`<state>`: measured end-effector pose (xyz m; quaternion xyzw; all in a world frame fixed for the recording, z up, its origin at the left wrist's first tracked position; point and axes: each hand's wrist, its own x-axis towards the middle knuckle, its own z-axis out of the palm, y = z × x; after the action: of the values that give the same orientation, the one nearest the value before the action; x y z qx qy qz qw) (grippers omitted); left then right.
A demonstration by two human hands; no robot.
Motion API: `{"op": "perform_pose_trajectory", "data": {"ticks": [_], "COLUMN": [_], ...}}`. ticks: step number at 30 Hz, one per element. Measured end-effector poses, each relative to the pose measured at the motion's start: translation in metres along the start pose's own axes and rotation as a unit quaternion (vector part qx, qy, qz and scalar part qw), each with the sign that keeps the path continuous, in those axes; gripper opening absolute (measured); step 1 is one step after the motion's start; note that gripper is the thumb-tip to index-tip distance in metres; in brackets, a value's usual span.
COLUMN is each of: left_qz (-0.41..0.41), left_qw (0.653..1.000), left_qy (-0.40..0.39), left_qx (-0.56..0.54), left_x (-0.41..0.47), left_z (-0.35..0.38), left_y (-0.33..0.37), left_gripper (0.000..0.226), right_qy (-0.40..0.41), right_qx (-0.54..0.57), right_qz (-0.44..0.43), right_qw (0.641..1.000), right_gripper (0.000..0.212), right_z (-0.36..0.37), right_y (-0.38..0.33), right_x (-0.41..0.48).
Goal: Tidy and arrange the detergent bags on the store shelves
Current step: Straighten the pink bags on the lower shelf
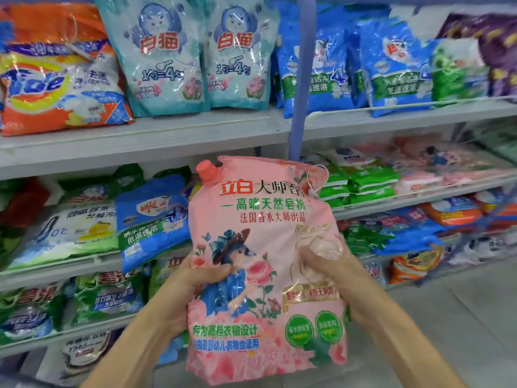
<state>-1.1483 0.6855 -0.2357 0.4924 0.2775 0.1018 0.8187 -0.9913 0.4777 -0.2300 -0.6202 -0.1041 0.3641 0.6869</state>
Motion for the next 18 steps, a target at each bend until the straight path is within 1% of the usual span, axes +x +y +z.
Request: {"op": "perform_pose_trajectory", "data": {"ticks": [3,5,7,11,14,18], "left_qz": [0.004,0.004,-0.001,-0.026,-0.045,-0.037], "left_qw": [1.000,0.999,0.999,0.998,0.995,0.994], "left_qy": [-0.024,-0.033,-0.040,-0.061,-0.085,-0.099], "left_qx": [0.005,0.004,0.003,0.006,0.000,0.007], "left_x": [-0.003,-0.002,0.002,0.013,0.021,0.043], "left_z": [0.047,0.077,0.104,0.158,0.200,0.250], "left_y": [-0.009,-0.014,-0.023,-0.040,-0.048,-0.055], "left_gripper": [0.040,0.039,0.042,0.059,0.056,0.052], "right_qy": [0.027,0.053,0.070,0.124,0.148,0.162], "right_qx": [0.023,0.034,0.044,0.045,0.050,0.060], "right_qz": [-0.023,-0.046,-0.062,-0.088,-0.100,-0.116], "right_qw": [0.999,0.997,0.995,0.987,0.983,0.978], "right_gripper": [0.066,0.065,0.067,0.053,0.055,0.053], "right_z": [-0.039,-0.066,-0.093,-0.148,-0.186,-0.233], "right_y": [-0.003,-0.007,-0.011,-0.019,-0.026,-0.040], "right_x": [-0.021,-0.033,-0.044,-0.060,-0.068,-0.071]}}
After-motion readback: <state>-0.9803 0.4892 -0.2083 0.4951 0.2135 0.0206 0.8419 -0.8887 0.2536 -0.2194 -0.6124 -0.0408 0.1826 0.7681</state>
